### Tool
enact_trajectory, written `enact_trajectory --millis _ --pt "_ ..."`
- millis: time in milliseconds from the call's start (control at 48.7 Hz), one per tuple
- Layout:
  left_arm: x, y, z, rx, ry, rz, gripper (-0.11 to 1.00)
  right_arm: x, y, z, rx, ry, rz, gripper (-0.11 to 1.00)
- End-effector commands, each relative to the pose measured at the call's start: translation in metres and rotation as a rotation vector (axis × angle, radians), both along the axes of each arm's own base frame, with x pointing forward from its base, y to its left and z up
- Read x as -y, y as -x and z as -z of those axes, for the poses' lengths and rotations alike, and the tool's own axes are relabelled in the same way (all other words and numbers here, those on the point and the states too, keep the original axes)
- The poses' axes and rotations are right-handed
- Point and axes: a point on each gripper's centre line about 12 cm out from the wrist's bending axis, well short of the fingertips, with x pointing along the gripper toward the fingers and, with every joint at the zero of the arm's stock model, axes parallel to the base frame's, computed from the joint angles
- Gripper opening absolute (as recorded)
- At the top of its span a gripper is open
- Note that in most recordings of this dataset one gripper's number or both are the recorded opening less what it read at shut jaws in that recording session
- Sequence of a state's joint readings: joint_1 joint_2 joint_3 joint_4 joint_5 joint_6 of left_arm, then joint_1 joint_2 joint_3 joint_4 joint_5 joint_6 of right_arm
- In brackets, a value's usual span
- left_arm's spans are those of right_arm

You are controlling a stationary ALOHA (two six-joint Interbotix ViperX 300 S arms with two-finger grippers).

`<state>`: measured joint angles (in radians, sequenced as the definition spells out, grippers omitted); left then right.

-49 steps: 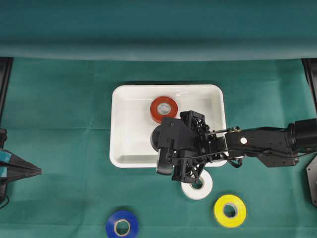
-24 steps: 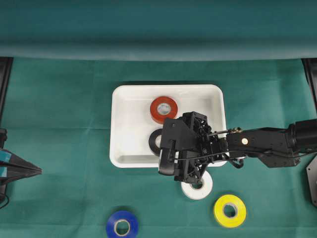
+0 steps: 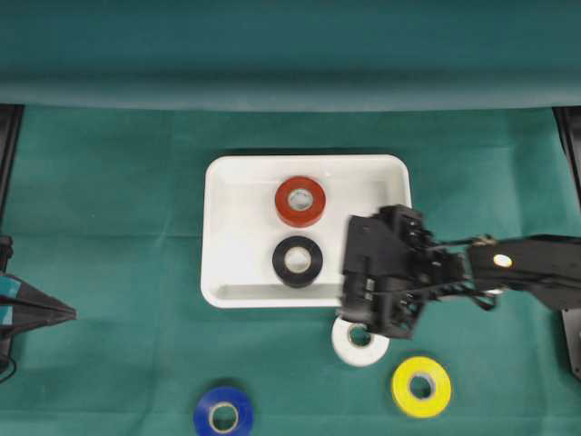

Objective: Put the tape into the white case with the right arm.
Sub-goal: 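Carry the black roll into the tray below the red roll and release, then withdraw the open right gripper to the right side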

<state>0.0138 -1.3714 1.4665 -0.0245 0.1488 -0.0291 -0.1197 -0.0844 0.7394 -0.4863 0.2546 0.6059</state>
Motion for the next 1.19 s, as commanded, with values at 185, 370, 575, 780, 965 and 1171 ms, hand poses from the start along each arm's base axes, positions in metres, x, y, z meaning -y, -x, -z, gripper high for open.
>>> enact_trajectory --millis 185,370,575,780,965,1171 --pt "0.0 -0.001 -0.004 0.012 0.003 -0.004 0.0 -0.007 0.048 -0.013 0.061 -0.003 -0.007 0.72" --pt "0.0 -0.001 -0.004 0.012 0.003 -0.004 0.0 -0.013 0.074 -0.015 0.121 -0.012 -0.03 0.72" --pt "0.0 -0.001 -0.004 0.012 0.003 -0.002 0.0 -0.018 0.106 -0.011 0.145 -0.014 -0.034 0.71" --pt "0.0 -0.001 -0.005 0.014 0.003 -0.004 0.0 -0.021 0.131 -0.011 0.19 -0.013 -0.029 0.71" --pt "0.0 -0.001 -0.004 0.012 0.003 -0.004 0.0 -0.023 0.15 -0.013 0.242 -0.007 -0.029 0.71" --pt "0.0 -0.001 -0.005 0.014 0.003 -0.004 0.0 -0.024 0.157 -0.01 0.252 -0.007 -0.03 0.71"
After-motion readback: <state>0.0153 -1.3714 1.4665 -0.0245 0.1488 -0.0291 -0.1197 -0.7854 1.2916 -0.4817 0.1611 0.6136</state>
